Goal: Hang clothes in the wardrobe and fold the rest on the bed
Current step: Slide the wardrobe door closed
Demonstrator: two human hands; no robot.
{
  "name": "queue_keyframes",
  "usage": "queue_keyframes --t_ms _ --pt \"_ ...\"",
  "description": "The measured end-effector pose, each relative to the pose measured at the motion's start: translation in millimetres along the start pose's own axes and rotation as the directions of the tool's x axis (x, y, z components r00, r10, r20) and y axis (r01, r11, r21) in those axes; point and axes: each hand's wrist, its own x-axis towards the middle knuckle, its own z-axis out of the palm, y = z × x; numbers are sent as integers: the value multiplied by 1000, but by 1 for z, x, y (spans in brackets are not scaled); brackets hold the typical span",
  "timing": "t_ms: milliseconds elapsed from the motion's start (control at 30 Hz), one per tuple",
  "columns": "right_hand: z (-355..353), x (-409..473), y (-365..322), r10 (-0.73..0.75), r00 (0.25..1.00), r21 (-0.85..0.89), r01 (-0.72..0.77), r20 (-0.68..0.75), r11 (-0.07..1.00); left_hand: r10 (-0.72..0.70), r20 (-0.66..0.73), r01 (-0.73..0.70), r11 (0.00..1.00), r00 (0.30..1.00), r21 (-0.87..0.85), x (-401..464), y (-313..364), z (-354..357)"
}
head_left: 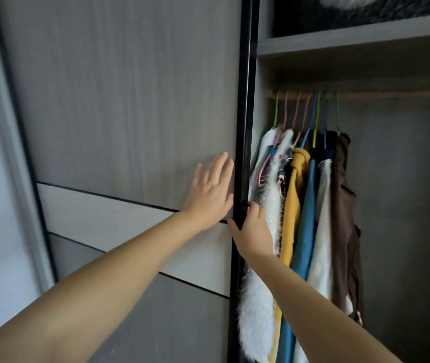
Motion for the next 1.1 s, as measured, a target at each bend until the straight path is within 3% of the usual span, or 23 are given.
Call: queue_keyframes --t_ms 67,167,300,467,700,933,1100 --pt "1 2 2 -41 999 -41 41 -2 998 77 57 -85 987 995 138 4 -11 9" --pt "5 1 3 -94 996 -161 94 2 982 125 74 -137 972 989 190 5 -21 17" --pt "6 2 7 -128 992 -193 124 -8 973 130 26 -133 979 991 154 7 -13 21" --pt "-6 -3 18 -26 1000 -63 27 12 998 125 14 -126 989 992 81 9 14 20" --pt "-51 -18 55 -8 999 -221 -2 -47 975 271 -55 -265 960 961 89 21 63 16" --pt "-124 -40 106 -12 990 -404 -47 -142 914 454 -83 -439 886 887 148 42 135 14" --pt "-180 -63 135 25 964 -490 -157 -266 857 648 -36 -626 747 761 226 52 180 9"
